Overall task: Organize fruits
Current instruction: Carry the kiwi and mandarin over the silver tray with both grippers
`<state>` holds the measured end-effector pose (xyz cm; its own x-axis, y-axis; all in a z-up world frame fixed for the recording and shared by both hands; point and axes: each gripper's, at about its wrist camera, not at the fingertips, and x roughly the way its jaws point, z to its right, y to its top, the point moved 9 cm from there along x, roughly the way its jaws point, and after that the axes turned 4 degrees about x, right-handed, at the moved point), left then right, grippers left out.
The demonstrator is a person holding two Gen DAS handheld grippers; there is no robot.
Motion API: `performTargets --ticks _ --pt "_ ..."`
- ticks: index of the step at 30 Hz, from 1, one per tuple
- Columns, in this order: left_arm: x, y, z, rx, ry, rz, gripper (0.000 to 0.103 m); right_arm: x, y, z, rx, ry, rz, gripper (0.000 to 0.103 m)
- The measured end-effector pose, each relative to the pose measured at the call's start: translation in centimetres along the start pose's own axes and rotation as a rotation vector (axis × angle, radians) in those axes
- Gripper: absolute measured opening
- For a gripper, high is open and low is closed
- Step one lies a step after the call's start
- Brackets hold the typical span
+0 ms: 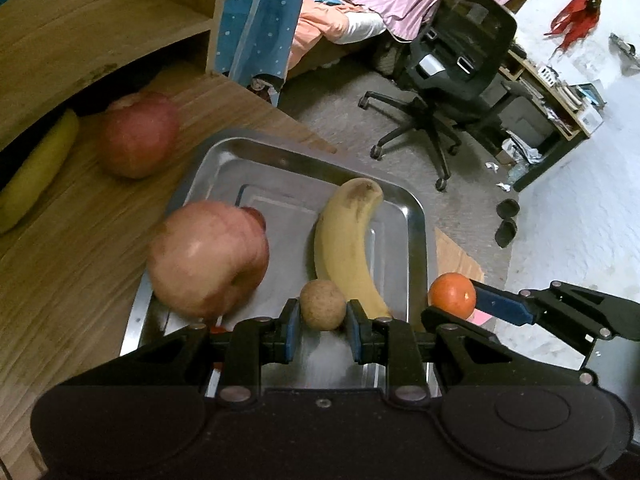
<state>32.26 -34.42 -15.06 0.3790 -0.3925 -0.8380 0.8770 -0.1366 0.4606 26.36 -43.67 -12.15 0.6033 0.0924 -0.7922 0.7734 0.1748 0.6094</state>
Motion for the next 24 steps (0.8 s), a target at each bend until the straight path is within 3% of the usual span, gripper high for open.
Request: performTargets --ticks 21,24 --pt "0.8 1.0 -0.1 -0.003 0.050 -0.025 0.028 3.6 1.9 0.6 -0.048 0.066 -0.018 0.035" --pt "0.8 1.2 0.0 0.001 0.045 -0.024 0.029 3.6 2.0 0.5 -0.050 0.062 -0.016 0.040"
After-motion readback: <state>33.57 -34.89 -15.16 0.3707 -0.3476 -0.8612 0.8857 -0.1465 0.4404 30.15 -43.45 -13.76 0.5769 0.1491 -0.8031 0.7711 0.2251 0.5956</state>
